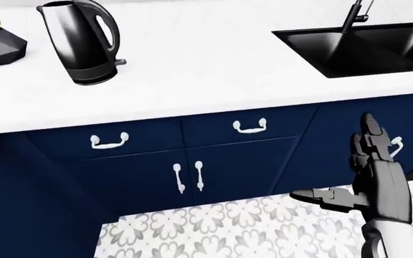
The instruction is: Close the lid of the electric kettle.
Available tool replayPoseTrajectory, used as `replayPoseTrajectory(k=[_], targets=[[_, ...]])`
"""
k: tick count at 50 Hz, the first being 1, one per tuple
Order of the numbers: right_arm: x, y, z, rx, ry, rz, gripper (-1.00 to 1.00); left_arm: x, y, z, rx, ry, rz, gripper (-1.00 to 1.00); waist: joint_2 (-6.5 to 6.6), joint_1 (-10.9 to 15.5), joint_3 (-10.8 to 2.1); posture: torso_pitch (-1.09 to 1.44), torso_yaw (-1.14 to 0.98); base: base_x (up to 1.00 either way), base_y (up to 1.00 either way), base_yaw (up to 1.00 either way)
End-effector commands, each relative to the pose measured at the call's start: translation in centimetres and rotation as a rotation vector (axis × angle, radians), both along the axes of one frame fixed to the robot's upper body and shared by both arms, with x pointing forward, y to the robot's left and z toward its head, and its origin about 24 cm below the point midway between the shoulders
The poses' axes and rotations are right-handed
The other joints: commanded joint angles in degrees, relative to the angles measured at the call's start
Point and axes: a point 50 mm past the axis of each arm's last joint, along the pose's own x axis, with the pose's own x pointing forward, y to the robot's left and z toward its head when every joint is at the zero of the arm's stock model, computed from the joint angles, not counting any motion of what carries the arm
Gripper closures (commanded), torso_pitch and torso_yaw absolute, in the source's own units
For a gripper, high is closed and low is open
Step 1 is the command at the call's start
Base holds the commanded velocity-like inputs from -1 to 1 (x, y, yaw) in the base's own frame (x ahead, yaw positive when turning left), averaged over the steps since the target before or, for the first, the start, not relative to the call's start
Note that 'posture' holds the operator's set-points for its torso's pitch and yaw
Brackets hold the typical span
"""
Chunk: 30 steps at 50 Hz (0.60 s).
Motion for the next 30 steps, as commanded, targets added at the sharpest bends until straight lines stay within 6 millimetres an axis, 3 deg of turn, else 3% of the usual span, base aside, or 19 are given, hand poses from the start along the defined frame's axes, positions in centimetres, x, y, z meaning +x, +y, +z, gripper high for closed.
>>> replayPoseTrajectory(k=[1,3,4,5,8,13,15,16,17,18,21,25,26,28,29,30], targets=[[-0.11,0.13,0.96,-0.044,-0.047,0.0,-1.0,-0.01,-0.45,1.05,0.051,-0.043,-0.015,-1.0,-0.16,-0.11,-0.49,0.0,0.0,0.23,0.0,0.0],[-0.11,0.16,0.99,-0.044,-0.048,0.001,-1.0,-0.07,-0.48,1.18,0.051,-0.045,-0.016,-1.0,-3.65,-0.26,-1.55,0.0,0.0,0.24,0.0,0.0],[-0.07,0.21,0.9,-0.043,-0.046,0.003,-1.0,-0.02,-0.46,1.11,0.051,-0.044,-0.015,-1.0,-0.92,-0.89,-0.92,0.0,0.0,0.23,0.0,0.0],[-0.04,0.16,0.88,-0.044,-0.046,0.002,-1.0,0.01,-0.46,1.1,0.051,-0.044,-0.016,-1.0,-2.12,-0.71,-0.68,0.0,0.0,0.23,0.0,0.0],[-0.07,0.08,0.91,-0.044,-0.047,0.0,-1.0,0.0,-0.45,1.19,0.053,-0.046,-0.016,-1.0,-1.43,-1.4,-0.72,0.0,0.0,0.24,0.0,0.0],[-0.19,0.09,1.08,-0.045,-0.049,-0.001,-1.0,-0.03,-0.37,1.16,0.053,-0.045,-0.013,-1.0,1.7,-1.96,0.14,0.0,0.0,0.24,0.0,0.0],[-0.07,0.04,0.91,-0.045,-0.048,-0.002,-1.0,-0.11,-0.4,1.27,0.053,-0.047,-0.014,-1.0,4.44,-2.16,-0.55,0.0,0.0,0.23,0.0,0.0],[-0.13,0.08,1.01,-0.046,-0.048,-0.001,-1.0,-0.1,-0.38,1.21,0.052,-0.046,-0.014,-1.0,6.61,-1.92,-1.48,0.0,0.0,0.23,0.0,0.0],[-0.09,0.05,0.93,-0.046,-0.048,-0.001,-1.0,-0.09,-0.37,1.18,0.053,-0.045,-0.013,-1.0,3.81,-1.24,-0.56,0.0,0.0,0.24,0.0,0.0],[-0.16,0.07,1.01,-0.045,-0.048,-0.001,-1.0,-0.08,-0.38,1.21,0.052,-0.046,-0.014,-1.0,5.09,-1.48,-0.22,0.0,0.0,0.23,0.0,0.0],[-0.18,0.15,1.06,-0.046,-0.048,-0.001,-1.0,-0.11,-0.39,1.24,0.053,-0.046,-0.014,-1.0,4.2,-0.75,-0.83,0.0,0.0,0.23,0.0,0.0],[-0.14,0.18,1.08,-0.048,-0.05,0.001,-1.0,-0.03,-0.36,1.2,0.052,-0.046,-0.014,-1.0,1.81,-0.35,-0.12,0.0,0.0,0.21,0.0,0.0],[-0.12,0.18,1.02,-0.05,-0.05,0.002,-1.0,0.02,-0.34,1.09,0.052,-0.043,-0.014,-1.0,0.69,-0.25,0.19,0.0,0.0,0.0,0.0,0.0],[-0.06,0.1,0.98,-0.047,-0.054,0.003,-1.0,-0.02,-0.39,1.21,0.052,-0.045,-0.015,-1.0,-1.64,-0.25,-0.58,0.0,0.0,0.0,0.0,0.0],[-0.03,0.03,0.89,-0.047,-0.054,0.001,-1.0,0.02,-0.42,1.19,0.052,-0.045,-0.016,-1.0,-1.14,0.34,-0.8,0.0,0.0,0.0,0.0,0.0],[-0.05,0.04,0.88,-0.048,-0.053,0.001,-1.0,0.04,-0.41,1.13,0.052,-0.044,-0.016,-1.0,-0.39,-0.04,-0.05,0.0,0.0,0.0,0.0,0.0]])
